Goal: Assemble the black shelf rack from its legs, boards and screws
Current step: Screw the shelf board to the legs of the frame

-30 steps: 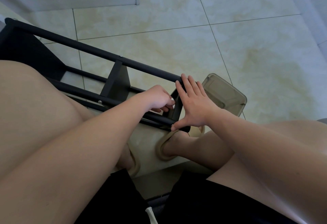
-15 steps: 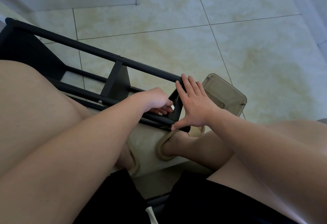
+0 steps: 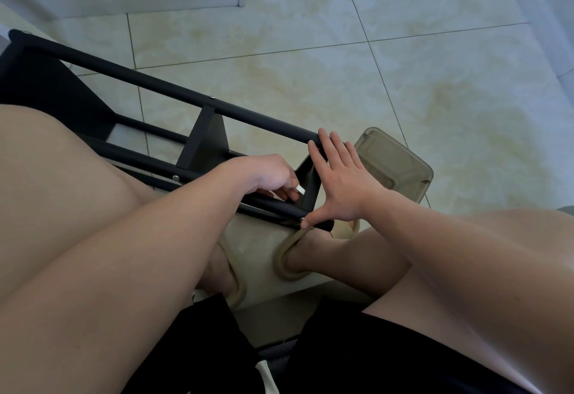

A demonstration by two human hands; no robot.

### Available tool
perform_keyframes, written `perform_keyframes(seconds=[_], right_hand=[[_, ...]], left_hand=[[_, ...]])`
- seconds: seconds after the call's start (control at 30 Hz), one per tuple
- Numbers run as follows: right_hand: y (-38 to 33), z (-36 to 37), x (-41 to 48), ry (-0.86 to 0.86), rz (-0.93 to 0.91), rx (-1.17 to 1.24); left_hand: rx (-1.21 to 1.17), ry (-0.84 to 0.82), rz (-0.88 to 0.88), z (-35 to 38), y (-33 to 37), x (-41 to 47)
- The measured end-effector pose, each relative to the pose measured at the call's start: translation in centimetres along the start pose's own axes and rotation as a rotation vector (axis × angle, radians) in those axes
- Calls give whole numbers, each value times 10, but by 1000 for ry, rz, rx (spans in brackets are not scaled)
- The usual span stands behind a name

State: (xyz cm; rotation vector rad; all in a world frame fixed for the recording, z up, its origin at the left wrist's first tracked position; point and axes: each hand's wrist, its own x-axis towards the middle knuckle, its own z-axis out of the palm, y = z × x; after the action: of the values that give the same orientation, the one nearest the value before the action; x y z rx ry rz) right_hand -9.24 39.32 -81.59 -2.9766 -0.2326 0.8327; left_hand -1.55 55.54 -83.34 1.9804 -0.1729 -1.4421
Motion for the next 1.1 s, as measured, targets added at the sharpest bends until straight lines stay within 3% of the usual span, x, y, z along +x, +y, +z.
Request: perform_keyframes(seconds=[0.5,0.67,1.0,1.1], right_hand=[[1,0,0,2,-2,5],[0,0,-1,1,-4,-2],[-1,1,0,3,4,4],[-1,0,-1,4,1,7]], left_hand=[[400,-56,41,-5,-3,-3],[454,-58,52,-5,-2,-2],[508,103,146,-9,2,-2],[427,98,168,-6,3,2]])
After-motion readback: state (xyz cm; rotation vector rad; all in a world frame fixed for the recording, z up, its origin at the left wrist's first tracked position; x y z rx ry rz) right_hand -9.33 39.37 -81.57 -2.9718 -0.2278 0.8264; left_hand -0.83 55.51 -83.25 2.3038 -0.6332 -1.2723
